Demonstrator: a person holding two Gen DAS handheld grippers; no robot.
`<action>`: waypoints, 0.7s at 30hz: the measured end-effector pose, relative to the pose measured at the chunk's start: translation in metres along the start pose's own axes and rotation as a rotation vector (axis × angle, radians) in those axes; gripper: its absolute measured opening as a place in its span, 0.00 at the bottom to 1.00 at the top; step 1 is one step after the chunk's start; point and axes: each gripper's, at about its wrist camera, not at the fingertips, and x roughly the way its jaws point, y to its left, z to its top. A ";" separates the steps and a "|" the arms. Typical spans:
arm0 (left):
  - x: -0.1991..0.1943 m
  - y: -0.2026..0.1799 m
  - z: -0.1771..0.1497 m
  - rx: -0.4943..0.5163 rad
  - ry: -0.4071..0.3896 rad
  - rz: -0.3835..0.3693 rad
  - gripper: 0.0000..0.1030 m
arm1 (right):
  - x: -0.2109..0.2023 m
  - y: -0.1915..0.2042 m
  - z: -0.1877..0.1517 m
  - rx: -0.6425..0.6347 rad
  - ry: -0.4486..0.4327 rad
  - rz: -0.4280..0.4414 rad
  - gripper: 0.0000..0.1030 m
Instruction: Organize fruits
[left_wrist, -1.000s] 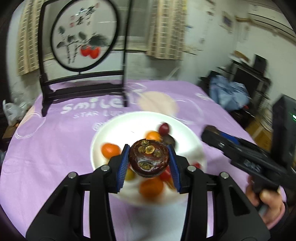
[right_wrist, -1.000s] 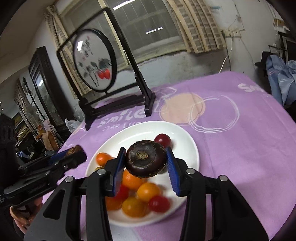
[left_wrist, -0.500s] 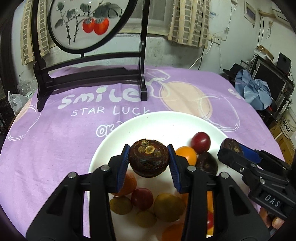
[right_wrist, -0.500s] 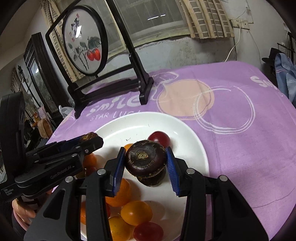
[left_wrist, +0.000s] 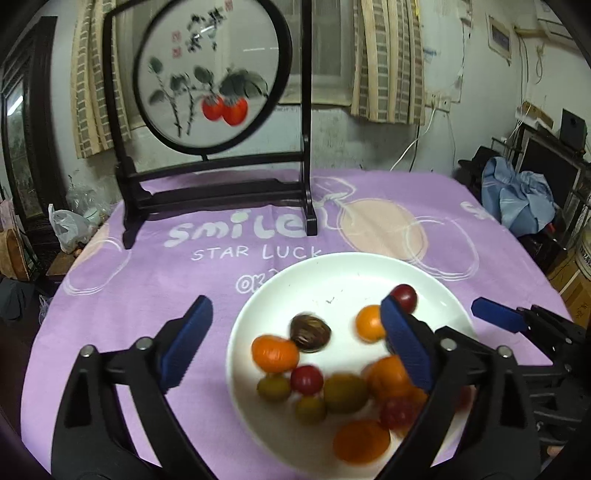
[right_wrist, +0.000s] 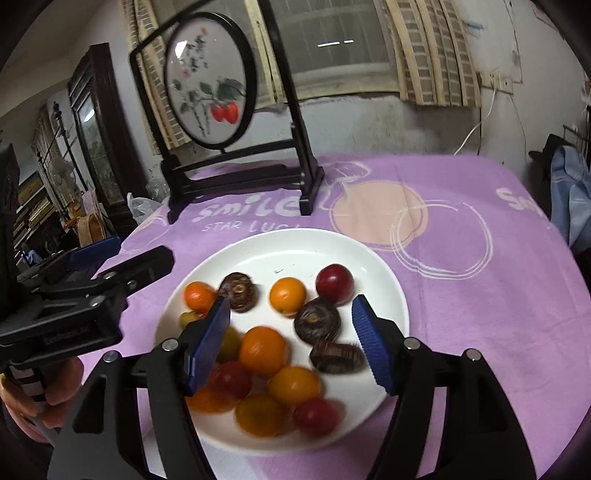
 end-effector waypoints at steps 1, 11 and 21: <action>-0.010 0.001 -0.003 0.000 -0.006 0.001 0.94 | -0.008 0.004 -0.004 -0.005 0.002 0.008 0.68; -0.090 0.007 -0.067 0.040 -0.008 -0.008 0.98 | -0.068 0.034 -0.085 -0.081 -0.002 -0.037 0.99; -0.100 0.012 -0.140 0.041 0.067 0.035 0.98 | -0.073 0.050 -0.130 -0.174 0.065 -0.086 0.99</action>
